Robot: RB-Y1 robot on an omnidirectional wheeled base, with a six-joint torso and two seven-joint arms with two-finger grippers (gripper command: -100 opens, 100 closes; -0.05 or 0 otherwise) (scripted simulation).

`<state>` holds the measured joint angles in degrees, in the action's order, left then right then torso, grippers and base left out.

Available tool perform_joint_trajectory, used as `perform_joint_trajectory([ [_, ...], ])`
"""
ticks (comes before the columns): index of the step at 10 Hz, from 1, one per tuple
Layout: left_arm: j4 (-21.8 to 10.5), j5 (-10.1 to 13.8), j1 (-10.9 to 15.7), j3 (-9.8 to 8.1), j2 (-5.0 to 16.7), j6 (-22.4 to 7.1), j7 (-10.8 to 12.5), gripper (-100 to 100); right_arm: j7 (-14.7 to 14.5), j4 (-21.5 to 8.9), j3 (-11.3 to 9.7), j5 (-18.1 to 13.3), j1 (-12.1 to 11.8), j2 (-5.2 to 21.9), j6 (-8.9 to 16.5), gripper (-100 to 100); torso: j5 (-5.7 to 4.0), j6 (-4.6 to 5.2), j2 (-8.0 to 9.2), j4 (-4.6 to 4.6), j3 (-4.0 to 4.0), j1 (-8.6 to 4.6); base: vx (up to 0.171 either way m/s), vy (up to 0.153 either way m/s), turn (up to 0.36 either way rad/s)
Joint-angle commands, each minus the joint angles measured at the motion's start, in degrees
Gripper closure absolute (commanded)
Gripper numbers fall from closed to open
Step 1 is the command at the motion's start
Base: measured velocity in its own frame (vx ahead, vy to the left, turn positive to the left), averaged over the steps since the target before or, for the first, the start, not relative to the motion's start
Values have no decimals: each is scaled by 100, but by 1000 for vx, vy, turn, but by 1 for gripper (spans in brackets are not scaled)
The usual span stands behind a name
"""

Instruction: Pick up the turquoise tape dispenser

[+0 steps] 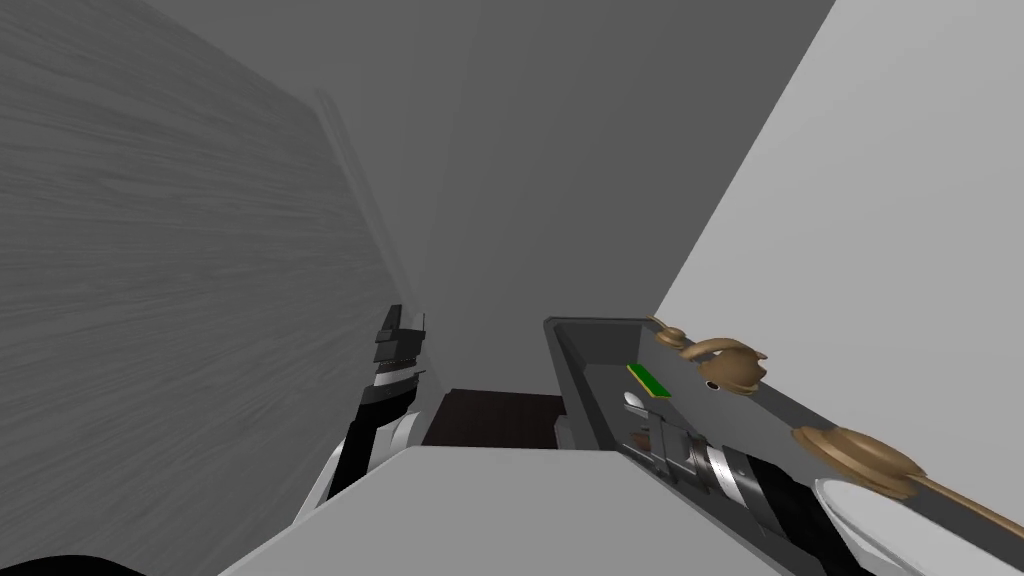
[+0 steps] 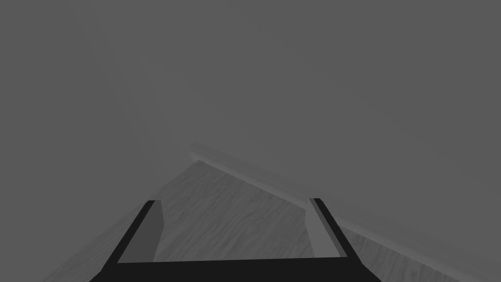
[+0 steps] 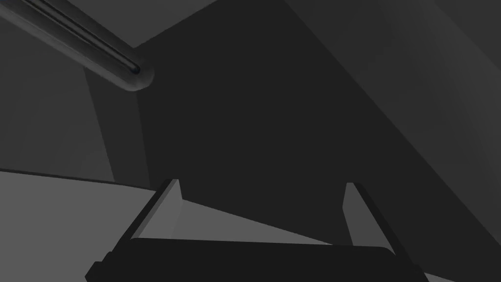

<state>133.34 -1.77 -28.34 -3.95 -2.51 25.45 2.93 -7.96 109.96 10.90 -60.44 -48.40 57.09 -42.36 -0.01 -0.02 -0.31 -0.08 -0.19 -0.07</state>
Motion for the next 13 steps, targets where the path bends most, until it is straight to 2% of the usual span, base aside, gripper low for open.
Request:
perform_joint_trajectory([
  [1, 0, 0, 0, 0, 0, 0, 0, 0, -26, -5, 12, -134, -92, 168, 6, -100, 0, 0, 0, 0, 0, 0, 55, -8, 30],
  [3, 0, 0, 0, 0, 0, 0, 0, 0, -136, -126, 83, -488, -386, 571, -41, -100, -1, 0, 8, 2, 5, -1, 76, -22, 66],
  [4, 0, 0, 0, 0, 0, 0, 0, 0, -136, -126, 83, -542, -386, 665, -41, -100, -2, -1, -2, 0, -1, -8, 71, -19, 43],
  [6, 0, 0, 0, 0, 0, 0, 0, 0, -237, -231, 143, -909, -685, 1046, -86, -100, 0, 0, 7, 1, 4, 2, 68, -12, 70],
  [7, 0, 0, 0, 0, 0, 0, 0, 0, -237, -231, 143, -909, -685, 1138, -86, -100, 0, 0, 4, 1, 2, -1, 50, -25, 33],
  [10, 0, 0, 0, 0, 0, 0, 0, 0, -367, -372, 208, -1363, -1112, 1711, -143, -100, -2, 1, 7, 2, 4, -6, 62, -31, 78],
  [13, 0, 0, 0, 0, 0, 0, 0, 0, -464, -488, 247, -1685, -1465, 2239, -183, -100, -2, 1, 12, 2, 6, -2, 33, -20, 66],
])
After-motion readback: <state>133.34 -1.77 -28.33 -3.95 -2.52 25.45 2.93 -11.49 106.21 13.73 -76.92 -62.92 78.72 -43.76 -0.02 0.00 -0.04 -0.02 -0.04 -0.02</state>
